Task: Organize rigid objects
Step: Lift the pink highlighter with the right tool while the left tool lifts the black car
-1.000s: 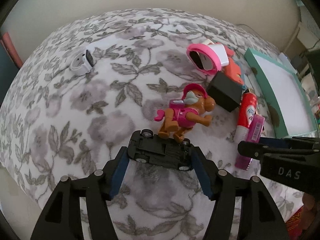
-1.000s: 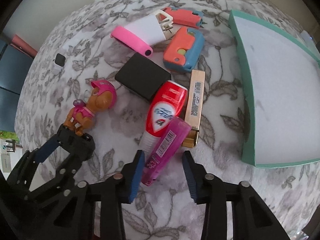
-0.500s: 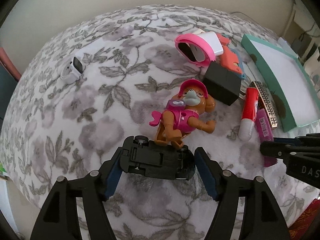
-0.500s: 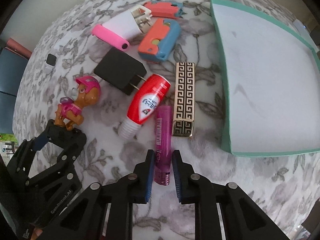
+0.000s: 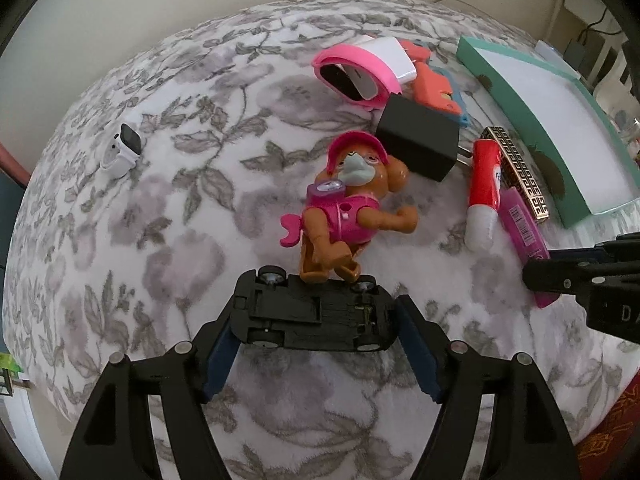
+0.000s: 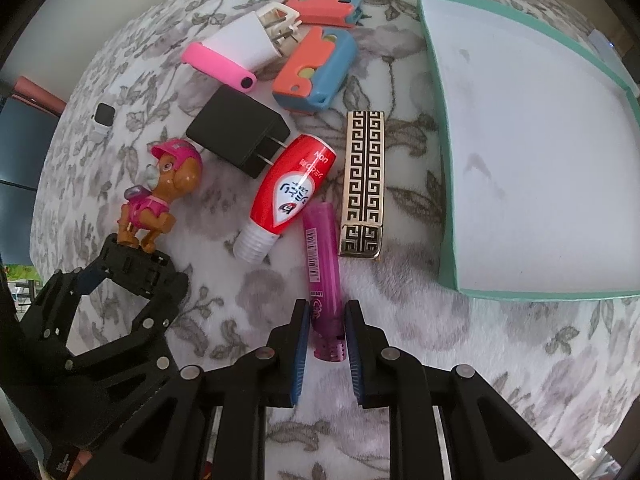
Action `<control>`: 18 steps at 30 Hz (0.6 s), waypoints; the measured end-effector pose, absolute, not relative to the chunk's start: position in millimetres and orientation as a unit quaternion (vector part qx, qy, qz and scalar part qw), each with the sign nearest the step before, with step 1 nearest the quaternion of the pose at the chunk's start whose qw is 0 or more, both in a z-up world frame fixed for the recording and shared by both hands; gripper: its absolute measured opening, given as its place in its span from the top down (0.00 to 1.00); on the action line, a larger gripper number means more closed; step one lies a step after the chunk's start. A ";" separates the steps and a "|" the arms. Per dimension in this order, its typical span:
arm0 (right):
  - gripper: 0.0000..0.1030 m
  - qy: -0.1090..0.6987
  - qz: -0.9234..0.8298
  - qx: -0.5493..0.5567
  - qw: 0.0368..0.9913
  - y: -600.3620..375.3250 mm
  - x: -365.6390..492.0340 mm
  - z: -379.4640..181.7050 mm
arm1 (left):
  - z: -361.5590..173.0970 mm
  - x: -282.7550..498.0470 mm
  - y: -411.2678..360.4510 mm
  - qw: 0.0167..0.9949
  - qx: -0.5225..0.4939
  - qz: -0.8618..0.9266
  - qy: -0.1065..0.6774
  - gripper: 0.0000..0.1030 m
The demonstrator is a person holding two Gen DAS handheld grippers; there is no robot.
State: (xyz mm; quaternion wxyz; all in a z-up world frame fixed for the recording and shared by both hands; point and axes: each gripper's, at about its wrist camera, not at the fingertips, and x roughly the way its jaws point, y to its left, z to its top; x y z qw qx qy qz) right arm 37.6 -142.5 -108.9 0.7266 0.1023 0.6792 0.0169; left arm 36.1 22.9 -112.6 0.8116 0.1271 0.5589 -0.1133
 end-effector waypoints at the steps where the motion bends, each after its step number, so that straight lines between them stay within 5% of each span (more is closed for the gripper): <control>1: 0.81 0.680 0.017 0.102 0.726 -142.2 38.9 -108.8 | -112.5 37.1 22.7 0.812 0.125 -0.113 0.559 0.27; 18: 0.81 0.684 0.021 0.109 0.721 -143.9 42.5 -108.8 | -111.5 38.5 9.9 0.819 0.154 -0.133 0.537 0.25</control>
